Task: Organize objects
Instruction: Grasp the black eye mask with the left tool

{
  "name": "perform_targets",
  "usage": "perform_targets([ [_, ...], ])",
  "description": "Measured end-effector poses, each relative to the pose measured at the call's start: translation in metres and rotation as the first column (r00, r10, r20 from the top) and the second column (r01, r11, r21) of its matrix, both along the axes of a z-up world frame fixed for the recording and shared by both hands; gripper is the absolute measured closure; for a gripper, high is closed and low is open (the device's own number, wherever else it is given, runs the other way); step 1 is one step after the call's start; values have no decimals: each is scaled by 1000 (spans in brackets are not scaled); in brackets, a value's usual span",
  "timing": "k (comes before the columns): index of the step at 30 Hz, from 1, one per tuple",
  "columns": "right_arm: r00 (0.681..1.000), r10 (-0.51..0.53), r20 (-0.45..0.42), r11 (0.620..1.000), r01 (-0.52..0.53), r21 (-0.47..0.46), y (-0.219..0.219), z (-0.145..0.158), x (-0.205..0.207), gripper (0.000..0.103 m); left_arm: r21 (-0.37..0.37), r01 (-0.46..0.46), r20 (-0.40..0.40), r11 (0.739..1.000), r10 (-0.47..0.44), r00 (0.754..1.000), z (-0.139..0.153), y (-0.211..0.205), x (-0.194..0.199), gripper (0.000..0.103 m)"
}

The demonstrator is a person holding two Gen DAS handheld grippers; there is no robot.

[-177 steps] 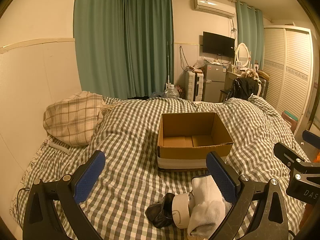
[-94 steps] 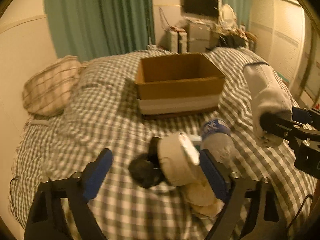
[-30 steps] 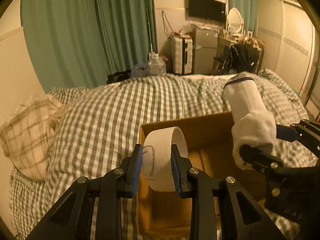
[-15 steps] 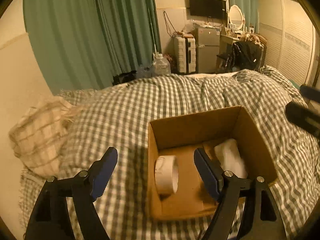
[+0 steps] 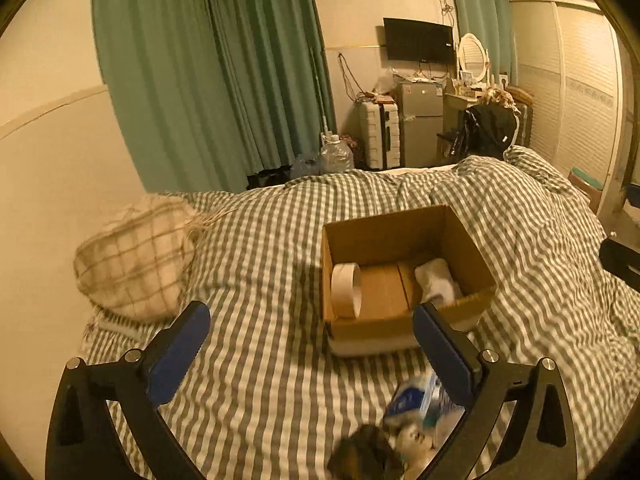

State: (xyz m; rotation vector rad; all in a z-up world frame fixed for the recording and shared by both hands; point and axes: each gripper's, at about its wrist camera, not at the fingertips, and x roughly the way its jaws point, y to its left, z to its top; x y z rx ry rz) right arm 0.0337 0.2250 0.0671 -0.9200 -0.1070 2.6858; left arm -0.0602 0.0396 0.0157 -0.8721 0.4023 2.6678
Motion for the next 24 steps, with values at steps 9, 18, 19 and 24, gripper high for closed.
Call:
perform_targets([
  [9,999,-44,26,998,45,-43,-26,-45,39,0,31,-17,105,999,14,994,-61,-16,43,0],
  [18,988,-55,142,989,73,-127,-30,-108,24,0,-75,22,218,997,-5,976,-136,-8,59,0],
  [19,988,-55,142,989,74,-130,-31,-111,24,0,-93,33,229,995,-11,973,-144,-5,60,3],
  [24,987,-59,147,987,80,-140,-33,-118,23,0,-117,59,315,991,-19,949,-173,2,49,44],
])
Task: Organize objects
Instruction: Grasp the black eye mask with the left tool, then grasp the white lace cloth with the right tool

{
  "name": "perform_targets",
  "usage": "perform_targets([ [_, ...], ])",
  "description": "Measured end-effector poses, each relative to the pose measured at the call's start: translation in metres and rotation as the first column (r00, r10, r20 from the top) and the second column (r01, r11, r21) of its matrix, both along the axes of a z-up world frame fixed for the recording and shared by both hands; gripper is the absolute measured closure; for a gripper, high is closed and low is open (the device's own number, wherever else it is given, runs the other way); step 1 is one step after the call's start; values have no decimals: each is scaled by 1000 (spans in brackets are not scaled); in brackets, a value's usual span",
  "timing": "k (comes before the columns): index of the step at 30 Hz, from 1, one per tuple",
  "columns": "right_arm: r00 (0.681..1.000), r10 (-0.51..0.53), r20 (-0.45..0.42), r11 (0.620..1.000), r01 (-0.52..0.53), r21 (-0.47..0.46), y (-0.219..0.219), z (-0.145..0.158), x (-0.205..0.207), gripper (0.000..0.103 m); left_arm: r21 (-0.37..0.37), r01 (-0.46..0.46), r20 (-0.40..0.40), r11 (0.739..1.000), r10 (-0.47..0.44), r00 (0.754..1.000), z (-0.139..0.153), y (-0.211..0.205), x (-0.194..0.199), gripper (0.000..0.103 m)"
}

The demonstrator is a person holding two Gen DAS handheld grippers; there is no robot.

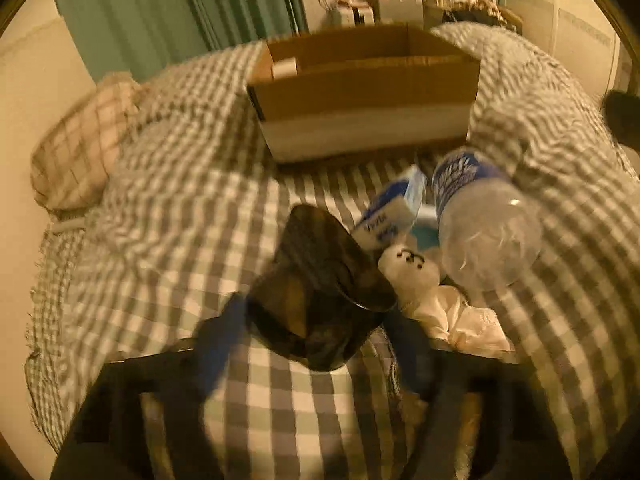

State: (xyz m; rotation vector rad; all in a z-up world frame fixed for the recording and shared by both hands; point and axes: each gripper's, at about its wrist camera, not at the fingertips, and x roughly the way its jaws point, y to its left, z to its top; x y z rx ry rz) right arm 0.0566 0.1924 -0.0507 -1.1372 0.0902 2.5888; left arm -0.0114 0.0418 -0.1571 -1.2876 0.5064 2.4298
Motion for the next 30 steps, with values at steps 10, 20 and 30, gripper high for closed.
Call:
perform_targets([
  [10,1000,27,14,999,-27,20,-20,2,9,0,154,-13,-68,988,24,997,53,-37,12,44],
  [20,977,175,124,984,-177,4,-78,-28,-6,1,139,-48,-99,989,62,993,66,-85,27,44],
  [30,929,237,284,971,-230,-59,-95,-76,-24,23,147,-47,-78,988,59,995,53,-91,29,44],
])
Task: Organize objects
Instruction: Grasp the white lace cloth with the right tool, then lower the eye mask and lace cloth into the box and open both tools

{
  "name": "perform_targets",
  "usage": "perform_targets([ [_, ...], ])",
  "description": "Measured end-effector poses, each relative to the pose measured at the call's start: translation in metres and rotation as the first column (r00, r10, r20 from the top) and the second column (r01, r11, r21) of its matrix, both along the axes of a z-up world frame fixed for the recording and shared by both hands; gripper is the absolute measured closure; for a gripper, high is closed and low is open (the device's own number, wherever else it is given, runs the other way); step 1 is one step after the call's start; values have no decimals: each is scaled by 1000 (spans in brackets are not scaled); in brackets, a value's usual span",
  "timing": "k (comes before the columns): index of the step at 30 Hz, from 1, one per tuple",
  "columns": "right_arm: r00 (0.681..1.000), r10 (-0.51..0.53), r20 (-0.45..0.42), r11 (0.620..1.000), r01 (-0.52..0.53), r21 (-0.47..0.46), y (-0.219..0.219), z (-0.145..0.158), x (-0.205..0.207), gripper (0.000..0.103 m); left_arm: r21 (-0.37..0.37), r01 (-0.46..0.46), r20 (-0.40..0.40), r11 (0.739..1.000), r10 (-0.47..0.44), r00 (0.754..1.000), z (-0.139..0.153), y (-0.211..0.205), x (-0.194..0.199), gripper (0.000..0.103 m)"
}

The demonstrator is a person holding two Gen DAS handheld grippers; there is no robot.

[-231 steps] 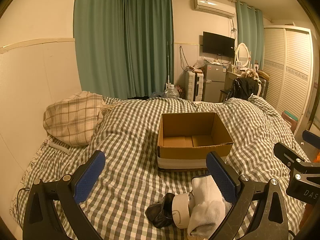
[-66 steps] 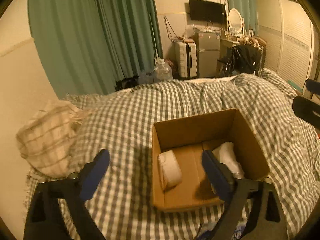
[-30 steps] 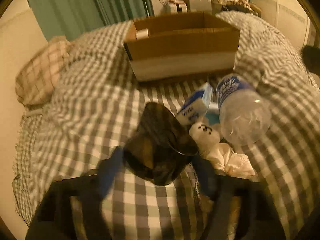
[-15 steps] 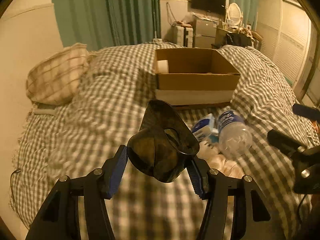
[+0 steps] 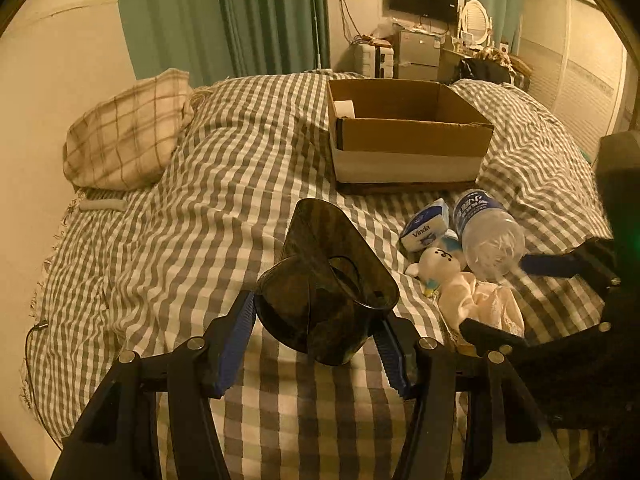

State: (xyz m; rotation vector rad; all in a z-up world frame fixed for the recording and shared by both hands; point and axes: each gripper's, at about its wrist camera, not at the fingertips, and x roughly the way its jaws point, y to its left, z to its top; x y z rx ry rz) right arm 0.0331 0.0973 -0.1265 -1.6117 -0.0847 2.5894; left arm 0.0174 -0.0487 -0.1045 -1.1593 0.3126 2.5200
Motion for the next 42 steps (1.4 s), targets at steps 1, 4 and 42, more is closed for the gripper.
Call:
perform_targets([
  [1,1000,2,15,1000,-2,-6,0,-3,-1,32,6,3,2,1000,-3,1000,0,0,0,44],
  [4,999,13,51,999,-11,-40,0,-10,-2,53,14,4,0,1000,-4,1000,2,-1,2,44],
  [42,907,-72,-415,996,84,12,135,195,-105,89,135,157,-193,978,-129,973,115,142,-155,44],
])
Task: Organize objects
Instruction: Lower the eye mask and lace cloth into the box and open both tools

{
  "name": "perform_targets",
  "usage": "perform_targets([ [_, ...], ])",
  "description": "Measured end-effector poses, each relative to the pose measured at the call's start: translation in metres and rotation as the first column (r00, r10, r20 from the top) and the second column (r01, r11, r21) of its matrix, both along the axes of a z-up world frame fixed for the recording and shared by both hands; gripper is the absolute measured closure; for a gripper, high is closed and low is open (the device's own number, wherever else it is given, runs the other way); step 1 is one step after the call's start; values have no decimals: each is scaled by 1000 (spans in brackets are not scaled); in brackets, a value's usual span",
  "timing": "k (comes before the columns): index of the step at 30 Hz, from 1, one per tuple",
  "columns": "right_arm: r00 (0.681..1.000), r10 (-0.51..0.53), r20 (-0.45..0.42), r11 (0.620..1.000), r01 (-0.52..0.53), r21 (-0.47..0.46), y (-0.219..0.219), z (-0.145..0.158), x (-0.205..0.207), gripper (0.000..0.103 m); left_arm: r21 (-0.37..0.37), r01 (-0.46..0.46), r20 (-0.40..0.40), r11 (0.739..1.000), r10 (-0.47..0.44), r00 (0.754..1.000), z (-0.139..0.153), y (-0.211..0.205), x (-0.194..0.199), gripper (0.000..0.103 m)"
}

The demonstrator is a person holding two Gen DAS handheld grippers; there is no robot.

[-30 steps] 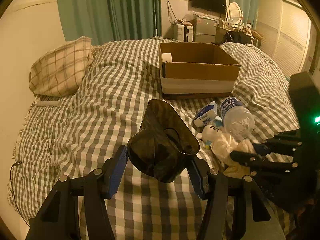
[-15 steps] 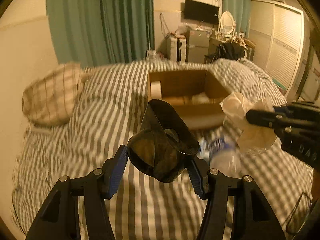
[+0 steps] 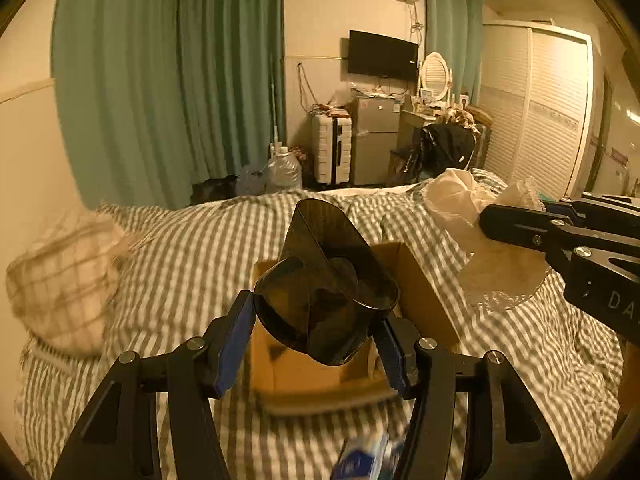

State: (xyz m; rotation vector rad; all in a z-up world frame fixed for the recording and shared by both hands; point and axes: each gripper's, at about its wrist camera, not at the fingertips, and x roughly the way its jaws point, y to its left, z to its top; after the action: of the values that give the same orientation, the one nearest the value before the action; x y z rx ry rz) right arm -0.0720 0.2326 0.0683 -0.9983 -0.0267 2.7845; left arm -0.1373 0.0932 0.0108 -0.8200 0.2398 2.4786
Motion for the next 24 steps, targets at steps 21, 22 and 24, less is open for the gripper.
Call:
perform_targets([
  [21,995,-32,91,992,42,-117,68,-100,-80,88,-63,37,111,997,-30,993,-90,43,-70,40],
  [22,996,-32,82,992,42,-122,68,-97,-78,76,-59,36,113,998,-29,993,-86,42,-69,34],
  [24,997,-52,57,991,59,-119,70,-88,-71,53,-57,24,102,998,-18,995,-78,39,-67,20],
])
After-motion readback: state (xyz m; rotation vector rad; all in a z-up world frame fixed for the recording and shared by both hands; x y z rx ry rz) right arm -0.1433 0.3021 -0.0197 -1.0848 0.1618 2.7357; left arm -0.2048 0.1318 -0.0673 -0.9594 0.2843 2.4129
